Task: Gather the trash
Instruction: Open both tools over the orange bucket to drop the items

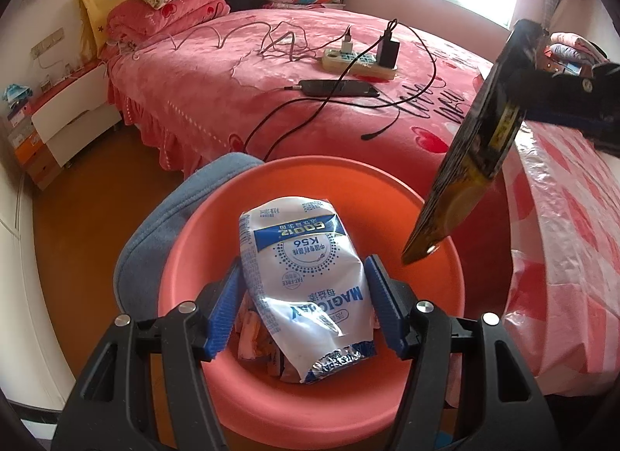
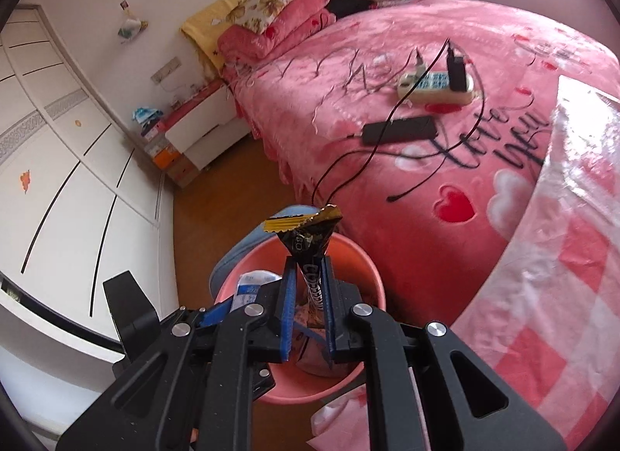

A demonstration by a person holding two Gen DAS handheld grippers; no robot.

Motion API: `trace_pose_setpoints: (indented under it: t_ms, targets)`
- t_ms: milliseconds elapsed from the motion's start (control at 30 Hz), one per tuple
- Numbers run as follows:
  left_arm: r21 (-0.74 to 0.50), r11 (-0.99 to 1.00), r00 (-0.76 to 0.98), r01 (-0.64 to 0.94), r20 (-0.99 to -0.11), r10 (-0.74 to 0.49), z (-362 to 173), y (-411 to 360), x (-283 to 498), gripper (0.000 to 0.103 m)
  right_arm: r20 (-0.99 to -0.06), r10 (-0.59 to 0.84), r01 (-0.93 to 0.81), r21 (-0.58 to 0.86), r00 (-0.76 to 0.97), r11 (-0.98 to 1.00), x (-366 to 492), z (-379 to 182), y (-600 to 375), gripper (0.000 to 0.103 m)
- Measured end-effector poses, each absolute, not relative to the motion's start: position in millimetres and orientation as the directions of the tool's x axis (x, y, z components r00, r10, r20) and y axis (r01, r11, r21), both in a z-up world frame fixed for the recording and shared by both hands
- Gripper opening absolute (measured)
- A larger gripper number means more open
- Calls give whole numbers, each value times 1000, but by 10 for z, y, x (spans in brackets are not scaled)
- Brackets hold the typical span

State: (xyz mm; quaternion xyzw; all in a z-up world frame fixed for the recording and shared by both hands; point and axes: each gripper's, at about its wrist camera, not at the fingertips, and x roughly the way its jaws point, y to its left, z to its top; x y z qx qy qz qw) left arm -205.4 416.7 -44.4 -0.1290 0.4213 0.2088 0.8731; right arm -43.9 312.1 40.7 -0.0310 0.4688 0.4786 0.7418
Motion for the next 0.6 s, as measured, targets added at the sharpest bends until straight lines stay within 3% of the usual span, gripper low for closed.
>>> trace_pose_setpoints:
  t_ms: [300, 367, 433, 600]
  targets:
    - [-43, 871, 530, -489, -808, 257, -570, 4206, -2020, 66, -791, 609, -735, 376, 62, 564, -512, 74, 3212, 17]
    - [-31, 861, 507, -507, -819, 269, -597, 4237, -2011, 77, -789, 612, -721, 387, 64, 574, -498, 51, 3156, 26]
    - [-29, 845, 493, -535, -823, 283, -599, 4276, -2024, 83, -774, 625, -704, 389, 100, 594, -482, 100, 3044, 63]
    - [8, 822, 474, -569, -814, 336, -511, 4331, -2064, 88, -726, 641, -698, 325, 248, 638, -467, 365, 2748, 81]
